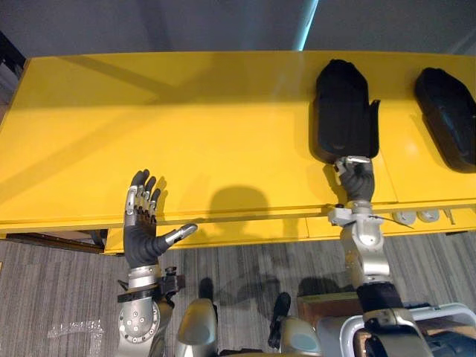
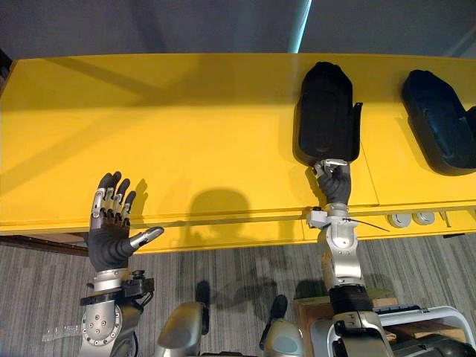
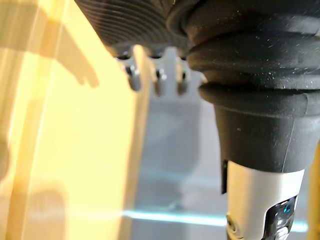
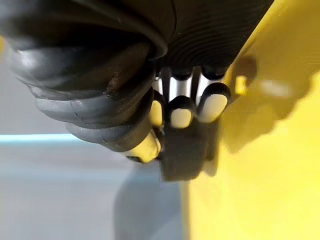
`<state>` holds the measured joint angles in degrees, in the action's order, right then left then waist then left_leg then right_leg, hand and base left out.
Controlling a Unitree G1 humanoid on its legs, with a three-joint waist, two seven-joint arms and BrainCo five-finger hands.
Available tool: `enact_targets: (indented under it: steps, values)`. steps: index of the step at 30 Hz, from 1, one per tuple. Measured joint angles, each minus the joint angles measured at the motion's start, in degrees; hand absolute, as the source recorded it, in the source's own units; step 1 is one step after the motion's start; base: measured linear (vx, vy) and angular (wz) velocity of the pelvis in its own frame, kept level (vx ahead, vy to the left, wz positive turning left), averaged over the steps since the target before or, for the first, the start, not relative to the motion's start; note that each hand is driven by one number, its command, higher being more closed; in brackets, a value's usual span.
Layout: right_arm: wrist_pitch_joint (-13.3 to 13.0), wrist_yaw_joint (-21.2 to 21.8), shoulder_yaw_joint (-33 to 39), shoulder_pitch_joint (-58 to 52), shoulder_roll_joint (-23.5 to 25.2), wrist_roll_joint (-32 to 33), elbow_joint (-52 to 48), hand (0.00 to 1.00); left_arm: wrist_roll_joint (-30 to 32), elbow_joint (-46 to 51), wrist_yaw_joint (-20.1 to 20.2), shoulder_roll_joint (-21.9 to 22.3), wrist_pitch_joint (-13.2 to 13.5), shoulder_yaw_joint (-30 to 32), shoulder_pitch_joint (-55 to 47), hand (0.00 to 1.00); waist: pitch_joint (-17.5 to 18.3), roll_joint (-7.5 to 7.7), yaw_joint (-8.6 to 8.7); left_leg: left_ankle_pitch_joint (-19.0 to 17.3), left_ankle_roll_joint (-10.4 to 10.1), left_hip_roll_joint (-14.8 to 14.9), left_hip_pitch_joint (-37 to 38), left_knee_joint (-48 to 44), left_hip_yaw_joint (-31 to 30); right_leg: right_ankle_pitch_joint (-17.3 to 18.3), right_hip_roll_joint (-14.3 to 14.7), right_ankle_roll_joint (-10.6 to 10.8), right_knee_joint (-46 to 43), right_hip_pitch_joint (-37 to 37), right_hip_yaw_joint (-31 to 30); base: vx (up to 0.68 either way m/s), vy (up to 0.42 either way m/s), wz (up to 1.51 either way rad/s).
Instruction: Walk over and take plastic housings, then place them on the shelf
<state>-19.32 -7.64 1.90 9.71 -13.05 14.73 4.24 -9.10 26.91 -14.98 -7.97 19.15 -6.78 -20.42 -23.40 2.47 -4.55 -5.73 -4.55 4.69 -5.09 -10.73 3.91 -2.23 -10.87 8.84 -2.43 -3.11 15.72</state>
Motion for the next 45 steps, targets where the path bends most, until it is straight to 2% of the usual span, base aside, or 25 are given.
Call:
enact_targets:
  steps: [1,4,6,8,10,12,15,16,18,20,24,26,28,29,30,31,32,33,35,36,38,39,42,43,45]
  values:
    - [-0.1,0.0,0.0,-3.6,0.3,-1.0,-5.9,0.00,0.0,0.0,0.0,0.0,0.6,-0.1,0.1,0.00,0.0,0.07,0.38,-0.2,0.2,0.1,0.3,0.2,0.4,-0.1,0.0,0.1,0.0,0.1,-0.2,0.06,0.018,-0.11]
    - [-0.2,0.0,0.0,-7.7,1.1,-2.4,-13.4,0.00,0.0,0.0,0.0,0.2,1.8,-0.3,0.1,0.00,0.2,0.30,0.69,-0.5,0.1,0.4,1.7,0.5,2.3,-0.1,0.1,0.1,0.0,0.0,-1.7,0.05,0.014,-0.30]
    - [-0.5,0.1,0.0,-11.9,2.1,-2.4,-20.2,0.00,0.1,0.0,0.0,1.2,2.2,-1.0,0.6,0.00,1.4,0.67,2.07,-0.9,0.0,0.6,3.0,1.6,4.1,-0.1,0.1,0.1,0.0,0.2,-3.3,0.05,0.021,-0.43]
    - [-0.7,0.2,0.0,-14.5,2.7,-2.3,-22.6,0.00,0.2,-0.2,0.1,1.7,2.4,-2.0,0.9,0.00,3.5,1.27,2.45,-1.0,-0.1,0.7,4.6,2.8,6.4,-0.2,0.2,0.1,0.1,0.7,-5.3,0.08,0.020,-0.53]
    - [-0.8,0.2,0.2,-16.7,2.9,-2.1,-23.7,0.00,0.5,-1.0,0.2,1.6,3.0,-3.6,1.9,0.00,6.3,1.56,3.60,-1.2,-0.2,0.7,5.8,3.5,8.2,-0.3,0.4,-0.1,0.5,1.2,-6.8,0.09,0.015,-0.51]
    - [-0.9,0.3,0.3,-18.7,3.3,-1.9,-24.2,0.00,0.6,-2.3,0.6,1.6,3.5,-4.9,3.9,0.00,8.4,1.20,5.27,-1.2,-0.2,1.1,7.6,4.5,11.2,-1.8,1.2,-0.2,1.3,1.4,-9.2,0.10,0.036,-0.61]
    - [-0.9,-0.4,2.5,-21.1,4.4,-1.8,-24.4,0.00,0.6,-3.7,1.5,1.5,3.7,-5.8,7.2,0.00,9.1,0.83,6.02,-1.6,-0.2,1.4,9.8,5.3,14.8,-3.1,1.8,-0.4,1.8,1.9,-12.7,-0.01,0.031,-0.67]
    - [-0.6,-1.8,3.9,-22.8,5.3,-1.8,-24.4,0.00,0.6,-3.8,2.1,1.4,3.7,-5.8,7.6,0.00,9.9,0.91,7.28,-1.9,-0.2,1.4,10.2,5.5,16.7,-3.6,2.0,-0.3,2.4,2.5,-14.5,-0.05,0.020,-0.69]
    - [-0.6,-3.5,5.3,-24.1,6.5,-1.3,-24.5,0.00,0.5,-4.0,2.4,1.4,3.6,-6.0,7.4,0.00,10.5,1.00,8.36,-2.3,-0.3,1.3,10.9,5.4,19.1,-3.7,2.1,-0.2,2.6,3.3,-16.6,-0.06,0.004,-0.78]
    - [-0.8,-3.5,6.9,-26.3,7.5,0.9,-24.5,0.00,0.5,-5.0,2.0,1.4,3.5,-7.0,7.6,0.00,10.9,0.54,8.90,-3.2,-0.6,1.4,12.6,5.1,22.6,-3.9,2.6,0.0,3.3,3.2,-19.7,-0.07,-0.016,-0.96]
    - [-2.4,-1.5,6.9,-32.6,9.0,2.7,-26.0,0.00,0.7,-6.2,0.1,1.6,3.0,-10.2,7.9,0.00,13.1,-1.81,13.07,-5.2,-1.3,2.1,13.2,4.1,26.7,-3.8,3.4,0.0,5.1,3.9,-22.5,-0.08,-0.058,-0.54]
    - [-3.5,-0.3,6.9,-33.7,9.0,2.8,-26.4,0.00,0.7,-6.2,-0.2,2.1,2.9,-10.7,9.0,0.00,13.7,-2.89,14.30,-5.1,-1.5,2.5,13.1,4.2,27.1,-3.7,4.0,-0.3,5.1,4.3,-22.7,-0.06,-0.080,-0.17]
    - [-3.6,1.2,6.5,-33.4,8.8,3.0,-26.4,0.00,1.3,-6.2,-1.0,2.1,2.7,-10.8,10.3,0.00,14.0,-3.25,14.29,-5.2,-1.3,2.8,12.8,2.9,26.3,-3.5,4.7,-0.6,5.0,4.8,-22.9,-0.05,-0.084,-0.12]
    - [-3.6,1.8,5.9,-32.3,8.2,3.0,-26.2,0.00,1.9,-6.0,-2.3,2.1,2.0,-10.2,10.9,0.00,14.3,-3.93,13.25,-6.5,0.4,3.1,10.4,-1.4,20.4,-3.7,5.5,-1.1,4.4,5.8,-24.5,-0.08,-0.058,-0.59]
    - [-3.6,2.8,4.2,-29.8,7.2,3.1,-25.6,0.00,2.4,-5.9,-3.7,2.1,1.7,-8.9,10.6,0.00,14.2,-4.15,11.49,-8.0,1.5,3.1,7.8,-5.6,12.7,-3.9,6.4,-1.5,4.1,7.1,-27.2,-0.08,-0.019,-0.83]
    - [-3.6,3.4,3.1,-28.2,6.4,3.2,-25.1,0.00,2.4,-5.7,-4.7,2.1,1.5,-8.3,10.3,0.00,13.9,-4.21,10.73,-9.0,1.6,3.1,6.9,-7.5,9.3,-4.0,7.0,-1.7,4.1,7.3,-28.5,-0.10,0.054,-1.06]
    - [-4.0,4.1,1.3,-24.6,4.8,4.1,-23.4,0.00,2.4,-5.2,-6.1,2.2,1.0,-7.2,9.4,0.00,13.1,-4.56,9.62,-11.6,1.8,2.9,6.5,-10.3,2.8,-4.2,8.0,-1.9,4.0,7.3,-30.6,-0.10,0.177,-1.00]
    - [-4.4,4.0,0.0,-21.2,3.6,4.6,-21.5,0.00,2.4,-4.7,-6.7,2.2,0.7,-6.4,8.2,0.00,13.2,-5.42,8.89,-13.9,1.3,2.6,6.4,-11.5,-2.0,-4.5,9.0,-1.8,3.8,7.9,-31.9,-0.11,0.204,-0.92]
    - [-4.6,3.9,-0.7,-18.0,3.3,5.3,-20.4,0.00,2.5,-3.4,-6.8,2.3,0.7,-5.1,7.1,0.00,13.1,-6.46,7.91,-16.7,-0.2,2.0,5.7,-11.5,-3.4,-5.2,9.5,-0.7,3.2,9.8,-33.5,-0.12,0.192,-0.54]
    - [-4.6,3.9,-1.7,-17.2,3.7,6.2,-19.6,0.00,2.8,-3.0,-7.0,2.2,0.7,-4.0,6.8,0.00,12.0,-5.33,7.37,-16.7,0.2,0.6,5.3,-12.1,-3.1,-5.4,8.2,-0.4,2.9,10.3,-34.2,-0.13,0.169,-0.22]
    - [-4.0,3.0,-3.5,-18.0,3.9,7.5,-19.3,0.00,3.0,-2.8,-7.0,2.2,1.2,-2.9,6.8,0.00,11.3,-4.18,6.85,-17.0,1.0,-0.5,3.8,-13.4,-3.1,-5.2,7.3,-0.5,2.1,11.4,-34.2,-0.11,0.144,0.03]
    - [-3.5,2.3,-3.9,-18.2,4.2,7.6,-19.1,0.00,3.1,-2.7,-7.0,2.1,2.0,-2.8,6.8,0.00,11.1,-4.09,6.84,-17.3,1.4,-0.8,2.7,-14.6,-3.3,-4.8,7.1,-0.6,1.2,12.1,-33.9,-0.07,0.116,0.15]
    - [-2.5,-0.2,-3.6,-19.8,5.9,8.3,-16.3,0.00,3.3,-1.6,-6.1,2.3,4.4,-3.6,7.6,0.00,9.4,-4.29,7.09,-18.2,1.4,-1.4,2.0,-18.6,-4.3,-3.1,7.2,1.2,-4.8,13.6,-33.0,0.01,0.082,0.13]
    - [-2.0,-1.7,-3.7,-23.1,8.2,9.2,-15.8,0.00,3.4,0.1,-4.3,2.6,6.0,-4.8,7.9,0.00,9.2,-4.45,7.02,-18.5,1.6,-1.4,2.3,-20.7,-4.1,-3.1,7.8,1.1,-7.5,14.3,-33.1,0.00,0.076,-0.18]
    - [-2.2,-2.3,-3.6,-25.9,9.5,9.2,-15.9,0.00,3.0,0.7,-2.8,2.8,6.7,-6.0,8.8,0.00,9.0,-4.16,7.15,-19.4,1.9,-1.2,3.5,-21.5,-3.1,-3.1,8.4,1.1,-8.5,14.0,-33.4,-0.03,0.066,-0.55]
